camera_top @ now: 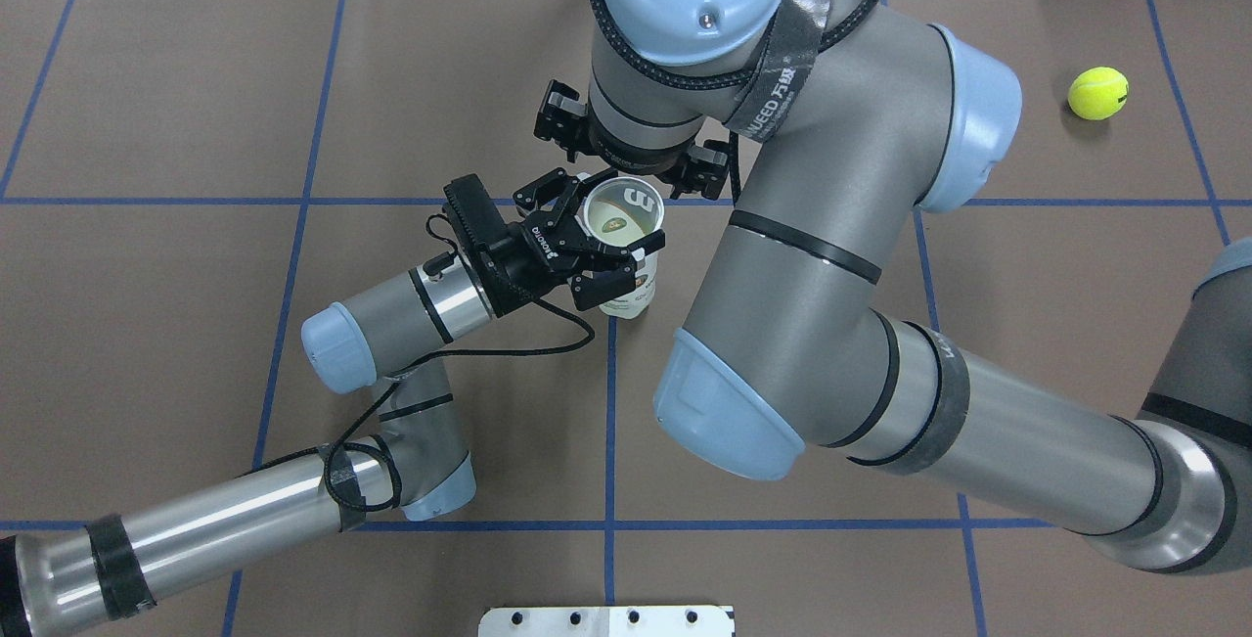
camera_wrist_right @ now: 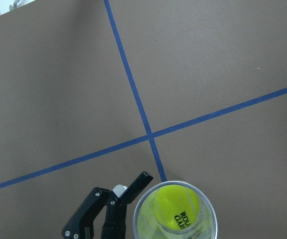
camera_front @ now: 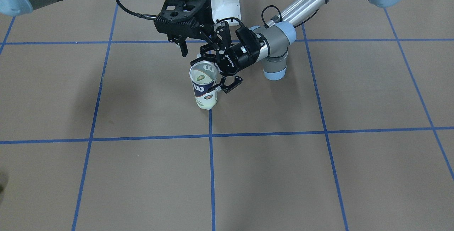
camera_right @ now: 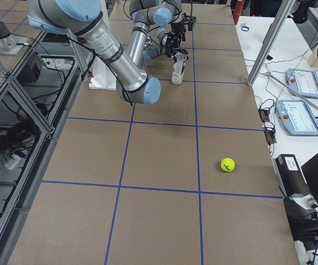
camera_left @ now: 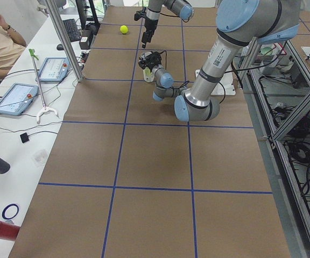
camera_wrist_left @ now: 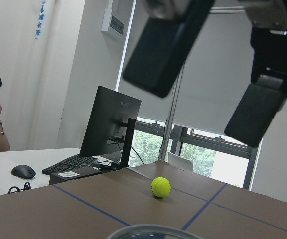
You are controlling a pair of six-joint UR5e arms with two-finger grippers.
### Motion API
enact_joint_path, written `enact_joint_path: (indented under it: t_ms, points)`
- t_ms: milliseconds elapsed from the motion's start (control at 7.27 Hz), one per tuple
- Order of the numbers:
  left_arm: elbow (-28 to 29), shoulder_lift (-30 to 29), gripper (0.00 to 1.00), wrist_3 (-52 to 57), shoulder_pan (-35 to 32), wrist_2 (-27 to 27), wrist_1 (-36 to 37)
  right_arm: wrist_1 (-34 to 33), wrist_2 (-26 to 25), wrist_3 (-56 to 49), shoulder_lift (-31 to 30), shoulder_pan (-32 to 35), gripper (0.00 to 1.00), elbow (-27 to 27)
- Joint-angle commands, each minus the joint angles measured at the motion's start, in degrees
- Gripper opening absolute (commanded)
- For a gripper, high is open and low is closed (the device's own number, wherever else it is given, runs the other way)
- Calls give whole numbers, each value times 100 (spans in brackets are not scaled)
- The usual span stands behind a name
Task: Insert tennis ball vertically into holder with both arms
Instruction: 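Release the ball into the can and raise the right gripper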
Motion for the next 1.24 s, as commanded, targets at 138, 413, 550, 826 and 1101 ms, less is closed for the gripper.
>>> enact_joint_path:
  t_ms: [138, 413, 550, 826, 1101]
  points:
    - [-45, 7, 99, 0, 0, 0, -9, 0, 129, -146, -91, 209, 99, 129]
    - [-54, 7, 99, 0, 0, 0, -9, 9, 970, -1056, -563, 1007, 99, 322]
    - [-54, 7, 99, 0, 0, 0, -9, 35, 1322, -1644, -923, 1420, 99, 471]
    - [-63, 16, 99, 0, 0, 0, 0, 88, 1588, -3005, -1478, 2010, 99, 464]
    - [-63, 16, 99, 9, 0, 0, 0, 88, 2105, -4028, -1882, 2695, 99, 446]
